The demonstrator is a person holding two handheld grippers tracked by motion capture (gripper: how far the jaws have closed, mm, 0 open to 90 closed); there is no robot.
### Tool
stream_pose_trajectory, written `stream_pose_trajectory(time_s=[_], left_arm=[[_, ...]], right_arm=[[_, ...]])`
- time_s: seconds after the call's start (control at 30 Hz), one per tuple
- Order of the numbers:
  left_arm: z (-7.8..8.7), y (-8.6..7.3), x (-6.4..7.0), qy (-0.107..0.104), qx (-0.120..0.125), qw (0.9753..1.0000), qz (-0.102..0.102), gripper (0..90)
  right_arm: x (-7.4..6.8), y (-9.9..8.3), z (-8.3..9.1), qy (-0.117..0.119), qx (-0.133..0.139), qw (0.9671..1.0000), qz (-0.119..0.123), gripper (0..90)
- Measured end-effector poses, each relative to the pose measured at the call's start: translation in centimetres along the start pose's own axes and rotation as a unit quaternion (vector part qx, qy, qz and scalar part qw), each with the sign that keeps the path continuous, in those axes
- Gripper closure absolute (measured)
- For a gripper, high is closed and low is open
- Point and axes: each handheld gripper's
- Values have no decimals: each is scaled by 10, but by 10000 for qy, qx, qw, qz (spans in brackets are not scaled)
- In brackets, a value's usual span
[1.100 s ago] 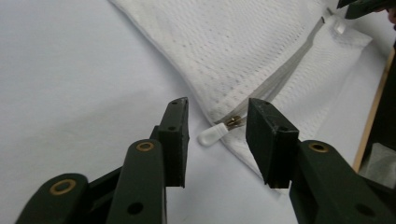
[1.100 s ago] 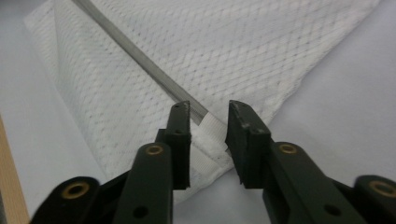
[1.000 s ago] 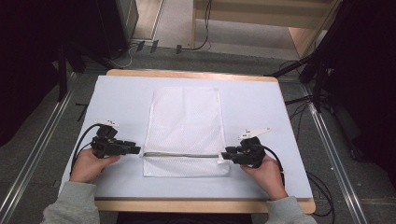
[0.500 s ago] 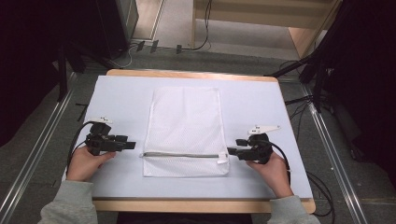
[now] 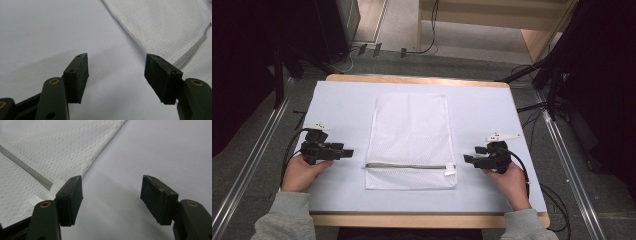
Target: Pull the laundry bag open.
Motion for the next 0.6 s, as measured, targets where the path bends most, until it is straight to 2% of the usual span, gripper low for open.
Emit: stream_pose_trajectory(time_s=[0.17,0.6], left_arm=[[0,1,-3,66,-4,10000,9,366],[0,2,-6,77,21,9999,70,344]], right_arm=[[3,-1,1,-61,4,10000,-15,348],[5,-2,2,-145,5,9999,57,321]])
Point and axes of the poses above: each handheld gripper's, and its own axes: z roughly backward along the jaws, y roughly out of its top, x roughly to its right, and after that the axes turned 11 degrees about x, right-handed
